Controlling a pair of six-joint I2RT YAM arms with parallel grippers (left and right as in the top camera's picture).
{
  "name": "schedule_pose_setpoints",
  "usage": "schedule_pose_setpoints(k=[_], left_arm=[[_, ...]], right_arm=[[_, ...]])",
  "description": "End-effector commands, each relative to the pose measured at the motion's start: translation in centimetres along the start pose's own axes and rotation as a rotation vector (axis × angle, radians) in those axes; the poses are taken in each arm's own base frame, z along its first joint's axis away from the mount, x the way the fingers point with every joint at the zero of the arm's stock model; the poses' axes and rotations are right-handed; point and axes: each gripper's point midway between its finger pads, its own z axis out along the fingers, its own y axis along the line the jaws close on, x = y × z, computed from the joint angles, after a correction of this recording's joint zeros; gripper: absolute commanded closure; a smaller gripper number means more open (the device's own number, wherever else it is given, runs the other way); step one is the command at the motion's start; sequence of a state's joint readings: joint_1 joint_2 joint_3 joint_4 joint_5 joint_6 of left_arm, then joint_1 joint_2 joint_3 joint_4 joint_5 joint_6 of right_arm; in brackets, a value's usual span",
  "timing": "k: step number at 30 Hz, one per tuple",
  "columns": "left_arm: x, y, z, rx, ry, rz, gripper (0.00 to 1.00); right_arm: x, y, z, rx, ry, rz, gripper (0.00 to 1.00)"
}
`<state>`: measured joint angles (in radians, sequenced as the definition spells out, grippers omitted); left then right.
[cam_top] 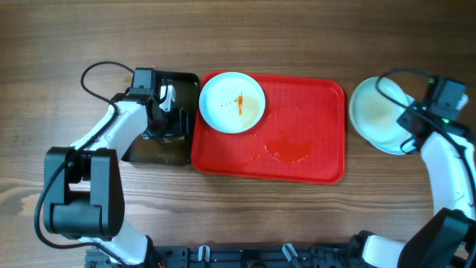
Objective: Clean dirty plates on tray and stack at the side
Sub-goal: 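Lift the second plate and stack it on the first plate, then move the right gripper to the rim of the last plate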
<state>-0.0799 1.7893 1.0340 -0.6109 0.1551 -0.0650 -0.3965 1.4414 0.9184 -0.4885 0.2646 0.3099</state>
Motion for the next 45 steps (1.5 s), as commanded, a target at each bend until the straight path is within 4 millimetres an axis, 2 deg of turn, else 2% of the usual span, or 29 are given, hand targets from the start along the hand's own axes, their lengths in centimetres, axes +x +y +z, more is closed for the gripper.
schedule_pose_setpoints(k=[1,2,4,6,7,11,12,13,14,19,22,24,28,31,32,33,34,37,41,43,45], left_arm=[[-0.9,-0.4,-0.9,0.016,-0.033,0.003,0.21],[-0.9,-0.4,-0.9,0.016,-0.033,0.003,0.21],[-0.9,-0.4,-0.9,0.016,-0.033,0.003,0.22],[-0.9,-0.4,-0.9,0.016,-0.033,0.003,0.22],[-0.9,-0.3,-0.9,0.016,-0.033,0.003,0.22],[-0.8,-0.3,-0.9,0.016,-0.03,0.002,0.22],[-0.8,-0.3,-0.9,0.016,-0.03,0.002,0.22],[-0.8,-0.3,-0.9,0.016,-0.03,0.003,0.22],[-0.8,-0.3,-0.9,0.016,-0.03,0.003,0.22],[-0.8,-0.3,-0.9,0.016,-0.03,0.003,0.22],[-0.8,-0.3,-0.9,0.016,-0.03,0.003,0.22],[-0.8,-0.3,-0.9,0.016,-0.03,0.003,0.22],[-0.8,-0.3,-0.9,0.016,-0.03,0.003,0.23],[-0.8,-0.3,-0.9,0.016,-0.03,0.003,0.22],[-0.8,-0.3,-0.9,0.016,-0.03,0.003,0.22],[-0.8,-0.3,-0.9,0.016,-0.03,0.003,0.22],[-0.8,-0.3,-0.9,0.016,-0.03,0.003,0.22],[-0.8,-0.3,-0.9,0.015,-0.029,0.002,0.22],[-0.8,-0.3,-0.9,0.015,-0.029,0.002,0.22],[-0.8,-0.3,-0.9,0.016,-0.029,0.002,0.22],[-0.8,-0.3,-0.9,0.016,-0.029,0.002,0.22]], right_arm=[[0.2,-0.2,0.3,-0.071,0.039,0.085,0.9],[0.2,-0.2,0.3,-0.073,0.04,0.088,0.89],[0.4,0.7,0.2,-0.129,0.056,0.088,0.79],[0.8,2.7,-0.2,-0.241,0.085,0.082,0.74],[1.3,4.6,-0.8,-0.359,0.122,0.083,0.71],[2.4,8.7,-3.3,-0.635,0.202,0.058,0.69],[2.6,9.9,-4.3,-0.729,0.22,0.052,0.49],[2.6,10.6,-5.0,-0.782,0.23,0.051,0.34],[2.7,11.4,-5.7,-0.836,0.238,0.042,0.32],[6.3,16.2,-9.1,-0.979,0.308,-0.134,0.32],[9.0,19.8,-11.6,-1.004,0.325,-0.282,0.32],[10.0,21.5,-13.1,-0.975,0.312,-0.372,0.32],[10.5,24.8,-16.9,-0.93,0.204,-0.531,0.33],[10.7,27.0,-18.4,-0.899,0.109,-0.565,0.33],[11.7,28.5,-18.2,-0.914,0.12,-0.563,0.34],[12.8,30.0,-16.9,-0.907,0.162,-0.532,0.34],[13.5,30.5,-16.1,-0.906,0.191,-0.521,0.34],[17.4,32.5,-12.3,-0.908,0.37,-0.464,0.37],[20.9,32.8,-7.8,-0.82,0.497,-0.409,0.46],[21.9,32.8,-6.5,-0.803,0.522,-0.412,0.5],[22.6,32.5,-6.1,-0.79,0.549,-0.412,0.6]])
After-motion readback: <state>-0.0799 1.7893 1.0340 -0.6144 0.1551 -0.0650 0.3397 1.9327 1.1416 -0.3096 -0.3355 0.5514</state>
